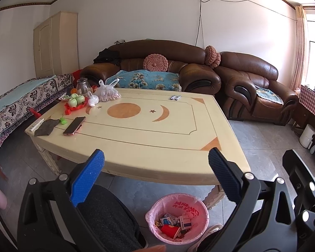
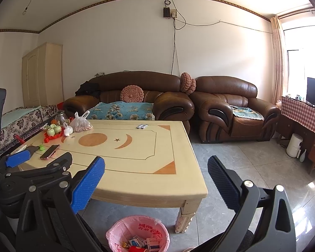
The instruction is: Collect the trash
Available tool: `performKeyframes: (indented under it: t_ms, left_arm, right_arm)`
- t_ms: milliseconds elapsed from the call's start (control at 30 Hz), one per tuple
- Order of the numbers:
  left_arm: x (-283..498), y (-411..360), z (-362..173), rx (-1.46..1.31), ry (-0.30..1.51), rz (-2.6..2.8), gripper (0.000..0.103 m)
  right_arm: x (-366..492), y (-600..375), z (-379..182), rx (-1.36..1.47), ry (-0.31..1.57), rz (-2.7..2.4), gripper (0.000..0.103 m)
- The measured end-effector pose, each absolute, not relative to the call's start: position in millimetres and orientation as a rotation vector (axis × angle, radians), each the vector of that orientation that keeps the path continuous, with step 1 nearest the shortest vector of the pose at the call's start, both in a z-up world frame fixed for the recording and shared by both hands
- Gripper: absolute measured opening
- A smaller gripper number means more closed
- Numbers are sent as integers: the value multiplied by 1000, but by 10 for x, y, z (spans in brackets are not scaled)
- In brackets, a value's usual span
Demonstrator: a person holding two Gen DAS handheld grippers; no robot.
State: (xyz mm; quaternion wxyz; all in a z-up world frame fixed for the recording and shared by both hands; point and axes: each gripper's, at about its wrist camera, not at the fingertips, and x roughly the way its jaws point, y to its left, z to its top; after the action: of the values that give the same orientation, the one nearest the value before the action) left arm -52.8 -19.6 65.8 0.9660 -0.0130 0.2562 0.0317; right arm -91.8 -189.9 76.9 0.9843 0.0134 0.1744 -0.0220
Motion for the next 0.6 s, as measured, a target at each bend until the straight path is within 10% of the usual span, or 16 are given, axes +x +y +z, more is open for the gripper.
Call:
performKeyframes:
  t_ms: [600]
  left_arm:
    - [-511, -180, 656, -28, 527, 67, 97]
  right_arm:
    - [-875, -1871, 788, 13, 353, -40, 96]
